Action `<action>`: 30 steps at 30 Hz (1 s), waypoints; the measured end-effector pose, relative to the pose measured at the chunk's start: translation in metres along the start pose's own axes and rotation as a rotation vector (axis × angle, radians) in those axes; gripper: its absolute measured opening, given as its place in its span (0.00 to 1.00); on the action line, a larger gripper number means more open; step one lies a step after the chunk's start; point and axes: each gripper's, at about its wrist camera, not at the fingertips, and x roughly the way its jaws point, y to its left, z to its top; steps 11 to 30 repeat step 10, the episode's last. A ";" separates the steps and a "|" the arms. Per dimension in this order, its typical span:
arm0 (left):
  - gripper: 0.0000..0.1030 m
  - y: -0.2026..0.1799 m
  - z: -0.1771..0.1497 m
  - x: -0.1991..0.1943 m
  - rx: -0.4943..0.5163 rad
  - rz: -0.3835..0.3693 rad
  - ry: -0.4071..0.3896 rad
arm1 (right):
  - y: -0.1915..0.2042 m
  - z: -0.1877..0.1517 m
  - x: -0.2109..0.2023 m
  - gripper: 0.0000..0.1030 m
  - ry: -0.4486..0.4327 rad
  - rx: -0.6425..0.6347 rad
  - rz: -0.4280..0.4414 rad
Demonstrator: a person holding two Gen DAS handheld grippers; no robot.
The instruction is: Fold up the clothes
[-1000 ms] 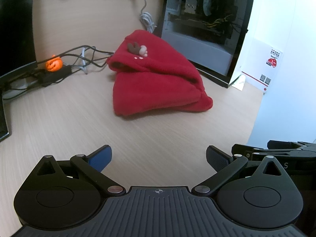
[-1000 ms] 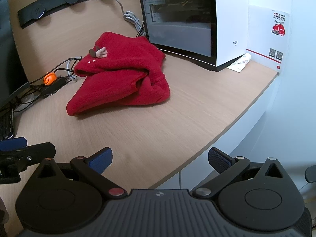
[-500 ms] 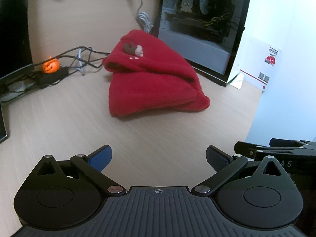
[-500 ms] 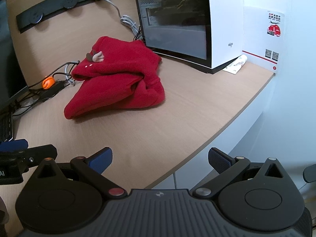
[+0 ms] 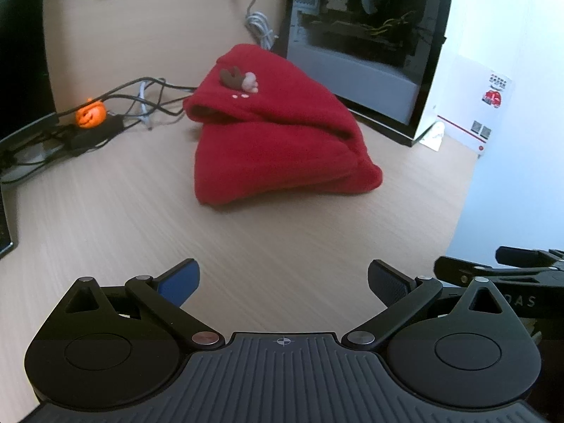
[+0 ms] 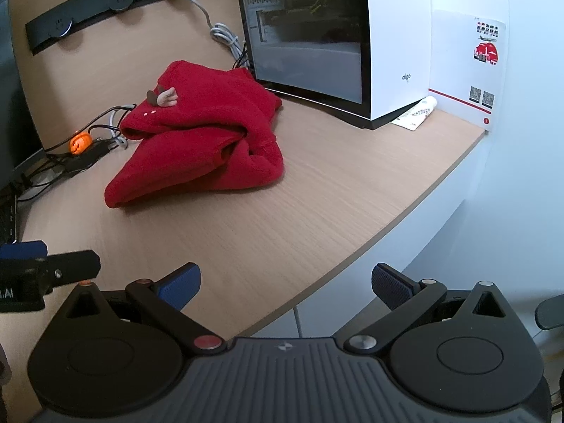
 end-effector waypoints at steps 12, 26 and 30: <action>1.00 0.003 0.008 0.016 -0.008 0.011 0.005 | -0.007 0.006 0.014 1.00 0.022 -0.009 0.004; 1.00 0.003 0.008 0.016 -0.008 0.011 0.005 | -0.007 0.006 0.014 1.00 0.022 -0.009 0.004; 1.00 0.003 0.008 0.016 -0.008 0.011 0.005 | -0.007 0.006 0.014 1.00 0.022 -0.009 0.004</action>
